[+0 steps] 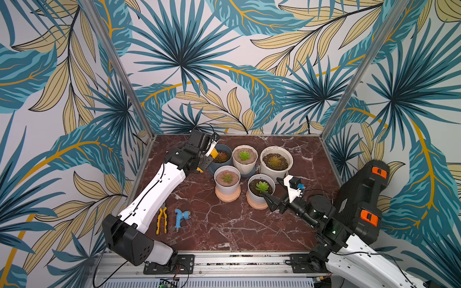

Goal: Water the succulent around the soil edge
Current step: Water the soil of the potted plant with water.

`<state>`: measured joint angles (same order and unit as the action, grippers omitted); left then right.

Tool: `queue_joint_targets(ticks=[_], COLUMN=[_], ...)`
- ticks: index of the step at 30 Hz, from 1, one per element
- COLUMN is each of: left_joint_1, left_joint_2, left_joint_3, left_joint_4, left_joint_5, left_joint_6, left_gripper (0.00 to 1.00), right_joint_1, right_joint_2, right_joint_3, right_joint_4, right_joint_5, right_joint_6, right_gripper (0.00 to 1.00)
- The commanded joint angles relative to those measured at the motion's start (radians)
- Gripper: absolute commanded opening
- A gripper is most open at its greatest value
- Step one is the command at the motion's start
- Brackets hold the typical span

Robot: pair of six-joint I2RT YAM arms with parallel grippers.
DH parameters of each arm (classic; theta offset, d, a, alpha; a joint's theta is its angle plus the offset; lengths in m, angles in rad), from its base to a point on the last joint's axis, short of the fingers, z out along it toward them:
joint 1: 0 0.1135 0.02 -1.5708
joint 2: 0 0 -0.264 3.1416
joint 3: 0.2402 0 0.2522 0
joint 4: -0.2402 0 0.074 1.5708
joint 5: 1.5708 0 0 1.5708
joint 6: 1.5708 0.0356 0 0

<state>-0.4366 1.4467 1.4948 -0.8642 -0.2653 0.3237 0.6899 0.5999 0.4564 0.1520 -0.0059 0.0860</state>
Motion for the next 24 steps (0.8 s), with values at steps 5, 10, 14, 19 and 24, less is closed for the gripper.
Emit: queue_joint_targets(ticks=[5, 10, 14, 19, 24], left_joint_1=[0.007, 0.007, 0.007, 0.006, 0.007], left_joint_2=[-0.002, 0.008, -0.025, -0.080, -0.124], left_joint_3=[-0.031, -0.032, -0.051, -0.087, -0.139], left_joint_4=[0.044, 0.040, 0.045, 0.031, 0.049], left_joint_5=[-0.016, -0.006, 0.012, 0.063, 0.076], left_joint_6=[-0.001, -0.017, -0.026, -0.059, -0.067], left_gripper=[0.00, 0.00, 0.00, 0.00, 0.00], right_joint_1=[0.005, 0.005, 0.005, 0.005, 0.004], right_joint_2=[0.001, 0.000, 0.004, 0.008, 0.009], right_joint_3=[0.010, 0.010, 0.010, 0.011, 0.010], right_joint_4=[0.008, 0.006, 0.011, 0.013, 0.013], right_joint_5=[-0.007, -0.006, -0.009, -0.012, -0.012], right_joint_6=[-0.001, -0.003, -0.001, 0.000, 0.001], right_gripper=[0.99, 1.00, 1.00, 1.00, 1.00])
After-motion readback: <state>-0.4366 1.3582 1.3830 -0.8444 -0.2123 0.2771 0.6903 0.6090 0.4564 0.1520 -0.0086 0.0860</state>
